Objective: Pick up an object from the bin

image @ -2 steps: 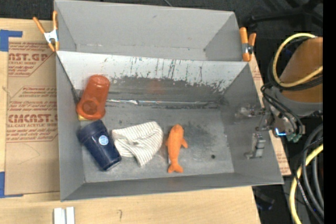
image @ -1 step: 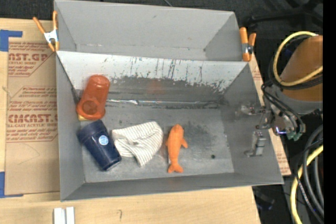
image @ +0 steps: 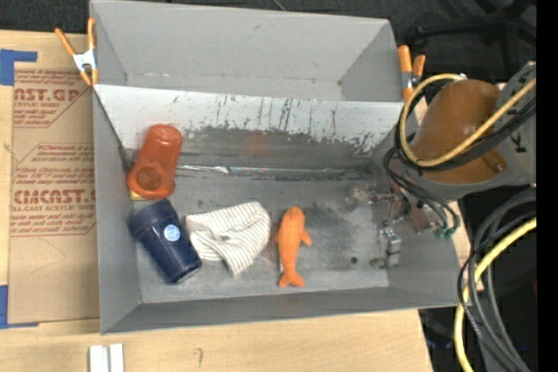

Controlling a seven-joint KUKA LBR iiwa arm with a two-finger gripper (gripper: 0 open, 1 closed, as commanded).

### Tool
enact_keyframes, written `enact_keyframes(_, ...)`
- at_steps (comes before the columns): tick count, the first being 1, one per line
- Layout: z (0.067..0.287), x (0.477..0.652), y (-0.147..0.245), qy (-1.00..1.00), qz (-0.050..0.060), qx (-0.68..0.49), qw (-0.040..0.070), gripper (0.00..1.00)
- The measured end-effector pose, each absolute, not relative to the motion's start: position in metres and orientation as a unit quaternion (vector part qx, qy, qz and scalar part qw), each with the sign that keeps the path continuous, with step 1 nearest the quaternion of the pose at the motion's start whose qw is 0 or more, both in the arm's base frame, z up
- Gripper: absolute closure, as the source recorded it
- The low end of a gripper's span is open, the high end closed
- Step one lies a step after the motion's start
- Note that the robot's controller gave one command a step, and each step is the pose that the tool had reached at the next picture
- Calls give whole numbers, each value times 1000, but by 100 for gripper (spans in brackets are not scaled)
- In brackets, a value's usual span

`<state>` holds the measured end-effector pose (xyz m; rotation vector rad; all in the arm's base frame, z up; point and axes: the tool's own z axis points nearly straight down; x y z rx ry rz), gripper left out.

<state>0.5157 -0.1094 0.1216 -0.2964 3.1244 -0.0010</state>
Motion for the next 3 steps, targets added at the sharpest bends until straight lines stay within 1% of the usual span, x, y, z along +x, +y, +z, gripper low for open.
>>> enact_keyframes(1, 132, 511, -59, 999, 0, -44, 0, 0)
enact_keyframes(2, 139, 536, -37, 979, 0, -202, 1, 0)
enact_keyframes(3, 70, 528, -2, 994, 1, -112, 1, 0)
